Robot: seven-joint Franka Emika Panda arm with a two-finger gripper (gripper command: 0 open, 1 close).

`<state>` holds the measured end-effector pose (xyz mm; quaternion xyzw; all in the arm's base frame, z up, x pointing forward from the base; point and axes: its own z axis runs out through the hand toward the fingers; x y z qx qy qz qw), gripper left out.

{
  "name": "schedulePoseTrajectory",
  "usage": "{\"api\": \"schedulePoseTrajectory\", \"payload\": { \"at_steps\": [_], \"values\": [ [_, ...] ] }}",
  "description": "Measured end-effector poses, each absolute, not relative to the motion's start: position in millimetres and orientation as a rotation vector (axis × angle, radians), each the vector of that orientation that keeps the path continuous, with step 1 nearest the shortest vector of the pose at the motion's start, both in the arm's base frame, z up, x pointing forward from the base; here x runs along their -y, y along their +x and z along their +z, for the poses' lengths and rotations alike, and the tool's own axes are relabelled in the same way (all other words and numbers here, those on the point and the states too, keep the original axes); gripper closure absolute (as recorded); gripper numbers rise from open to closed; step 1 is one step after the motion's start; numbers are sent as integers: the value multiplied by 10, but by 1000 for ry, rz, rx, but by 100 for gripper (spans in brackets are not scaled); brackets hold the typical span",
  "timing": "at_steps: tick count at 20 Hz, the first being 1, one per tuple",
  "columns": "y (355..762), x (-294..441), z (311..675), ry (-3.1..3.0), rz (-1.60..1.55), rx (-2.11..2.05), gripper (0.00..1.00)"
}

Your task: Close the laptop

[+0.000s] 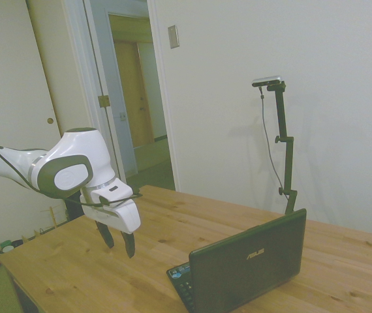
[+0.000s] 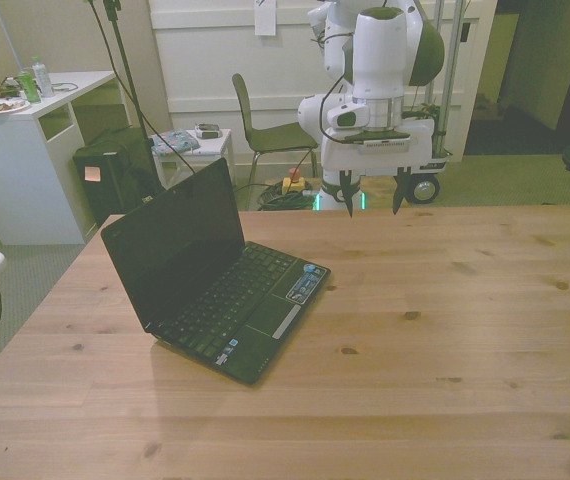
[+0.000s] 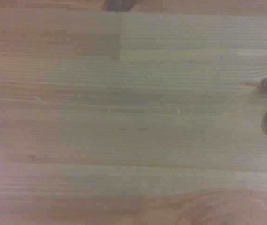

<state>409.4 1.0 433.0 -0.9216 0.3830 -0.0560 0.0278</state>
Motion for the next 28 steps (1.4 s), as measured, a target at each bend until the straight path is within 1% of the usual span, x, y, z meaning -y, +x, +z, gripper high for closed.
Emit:
{"api": "schedulePoseTrajectory", "payload": {
  "at_steps": [5, 10, 14, 19, 28],
  "values": [
    [4034, -17, 4321, -2850, -143, -1194, 0],
    [3674, 132, 4271, -2813, -88, -1302, 0],
    [3269, 664, 4190, -2700, -59, -1474, 0],
    [2895, 1540, 4238, -2573, -77, -1609, 0],
    [2462, 2681, 4379, -2454, -115, -1728, 0]
  ]
}}
